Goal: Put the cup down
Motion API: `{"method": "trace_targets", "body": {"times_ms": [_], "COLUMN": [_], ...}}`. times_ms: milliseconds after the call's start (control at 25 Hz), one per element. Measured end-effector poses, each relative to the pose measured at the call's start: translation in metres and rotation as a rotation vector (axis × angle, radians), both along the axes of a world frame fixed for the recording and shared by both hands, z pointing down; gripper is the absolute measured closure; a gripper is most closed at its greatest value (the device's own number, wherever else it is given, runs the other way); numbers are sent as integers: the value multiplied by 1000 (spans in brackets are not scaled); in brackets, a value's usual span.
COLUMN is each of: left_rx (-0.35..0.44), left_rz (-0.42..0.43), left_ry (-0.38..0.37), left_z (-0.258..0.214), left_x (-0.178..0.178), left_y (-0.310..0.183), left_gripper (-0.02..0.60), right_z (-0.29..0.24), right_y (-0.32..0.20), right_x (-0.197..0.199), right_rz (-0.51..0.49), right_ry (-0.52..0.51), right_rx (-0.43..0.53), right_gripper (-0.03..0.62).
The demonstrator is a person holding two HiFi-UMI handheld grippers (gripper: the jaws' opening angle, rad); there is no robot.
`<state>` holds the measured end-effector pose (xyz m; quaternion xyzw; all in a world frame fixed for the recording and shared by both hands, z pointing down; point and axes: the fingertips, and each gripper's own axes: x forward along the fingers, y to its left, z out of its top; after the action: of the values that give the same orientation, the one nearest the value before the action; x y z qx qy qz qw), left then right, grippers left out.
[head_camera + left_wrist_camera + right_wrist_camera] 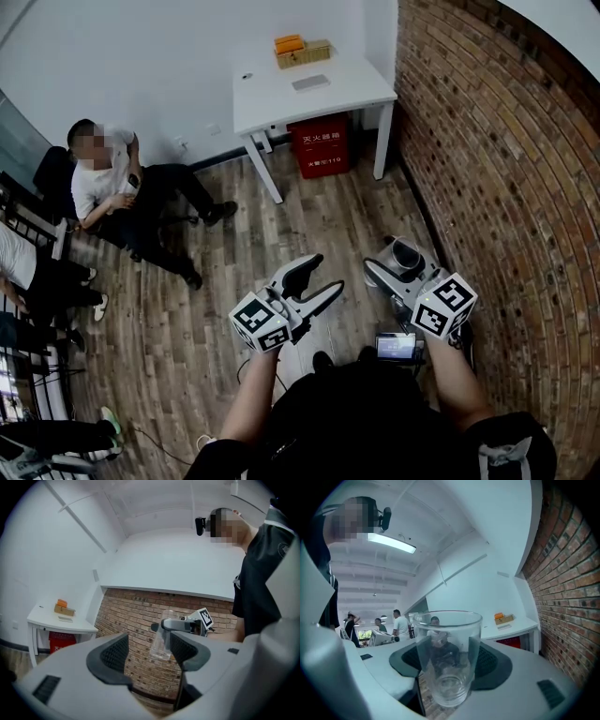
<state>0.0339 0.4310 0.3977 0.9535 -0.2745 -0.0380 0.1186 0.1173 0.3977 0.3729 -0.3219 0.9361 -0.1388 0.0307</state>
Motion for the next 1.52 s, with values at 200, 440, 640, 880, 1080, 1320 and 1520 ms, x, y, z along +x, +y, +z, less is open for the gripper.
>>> {"method": "trace_targets", "body": {"times_ms": [200,440,640,880,1080,1320,1520], "left_rx": [-8,0,-3,-23,-29,-30,-45], "left_rz": [-9,-17,-12,-16,-22,-43,-53], "left_ry": [3,5,13,17,9,-5,-4], "left_z": [1,-1,-1,1,5,8,14], "left_x": [-5,-4,-5,-4,5,28,43], "left_y": [3,2,3,4,3,-7,-21], "left_gripper": [299,307,307,310,318,318,318], "right_z": [-1,1,3,6,10,18,25], "right_y": [2,0,2,4,5,-5,-23], "right_x": [-2,3,1,5,16,40,54], "right_rz": [1,7,8,13,13,-9,-20], "right_ry": [4,5,9,9,7,3,6], "right_rx": [1,-2,-10,-19,-25,-33,-42], "right_gripper": [310,310,310,310,310,310,310]}}
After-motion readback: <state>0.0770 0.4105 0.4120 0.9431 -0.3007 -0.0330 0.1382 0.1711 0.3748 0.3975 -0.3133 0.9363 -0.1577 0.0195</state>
